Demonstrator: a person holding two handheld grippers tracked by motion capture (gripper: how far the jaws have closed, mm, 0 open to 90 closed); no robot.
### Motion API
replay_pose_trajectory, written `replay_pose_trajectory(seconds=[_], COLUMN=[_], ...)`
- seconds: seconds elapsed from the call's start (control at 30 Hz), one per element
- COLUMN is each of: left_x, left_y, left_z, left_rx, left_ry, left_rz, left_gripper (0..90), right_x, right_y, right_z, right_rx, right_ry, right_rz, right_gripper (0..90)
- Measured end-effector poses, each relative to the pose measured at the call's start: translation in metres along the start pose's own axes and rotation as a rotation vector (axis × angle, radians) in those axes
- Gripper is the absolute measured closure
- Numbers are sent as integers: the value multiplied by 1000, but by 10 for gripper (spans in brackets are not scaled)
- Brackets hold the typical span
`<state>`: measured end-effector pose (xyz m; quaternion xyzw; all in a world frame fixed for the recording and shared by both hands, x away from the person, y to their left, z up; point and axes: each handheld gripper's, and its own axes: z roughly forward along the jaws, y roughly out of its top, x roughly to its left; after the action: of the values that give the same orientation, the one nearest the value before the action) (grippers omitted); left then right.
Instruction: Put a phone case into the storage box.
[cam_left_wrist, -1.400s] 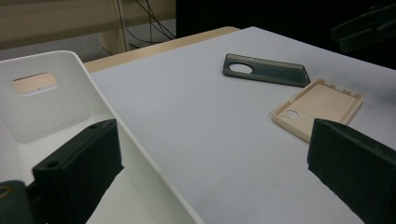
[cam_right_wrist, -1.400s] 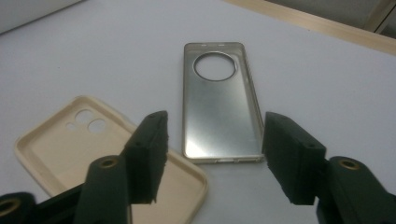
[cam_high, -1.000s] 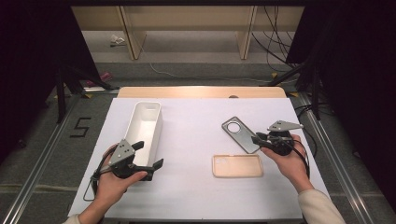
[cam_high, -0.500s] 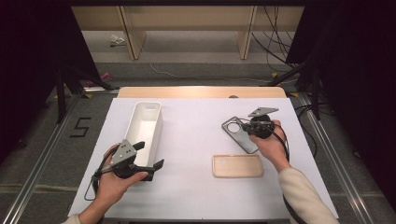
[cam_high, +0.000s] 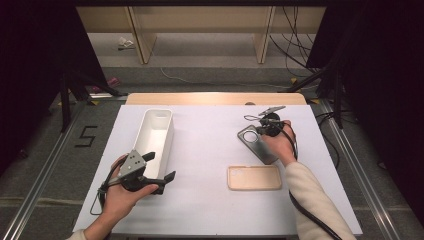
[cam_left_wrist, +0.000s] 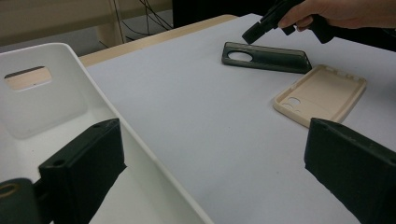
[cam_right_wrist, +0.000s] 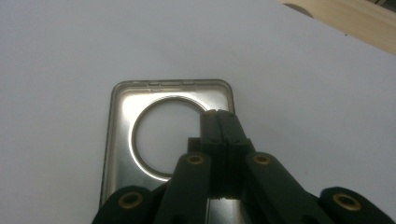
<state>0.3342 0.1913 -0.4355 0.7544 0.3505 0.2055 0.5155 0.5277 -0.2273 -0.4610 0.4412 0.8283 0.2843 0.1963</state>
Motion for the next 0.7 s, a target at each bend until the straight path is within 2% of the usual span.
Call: replay_pose_trajectory(seconds=[0.13,0.27,0.7], left_x=[0,-1,-1], left_y=[0,0,0], left_z=[0,0,1], left_rx=[-2,1,1], left_ry=[-1,-4,-8], left_rz=[0,7,4], left_gripper=[47,47,48], right_x=[3,3,-4], right_y=[-1,-2,-3], right_z=[6,7,15], right_rx=[25,27,37], right_ry=[0,-6,-23], right_rz=[-13,-9,57], right_gripper=[900,900,900])
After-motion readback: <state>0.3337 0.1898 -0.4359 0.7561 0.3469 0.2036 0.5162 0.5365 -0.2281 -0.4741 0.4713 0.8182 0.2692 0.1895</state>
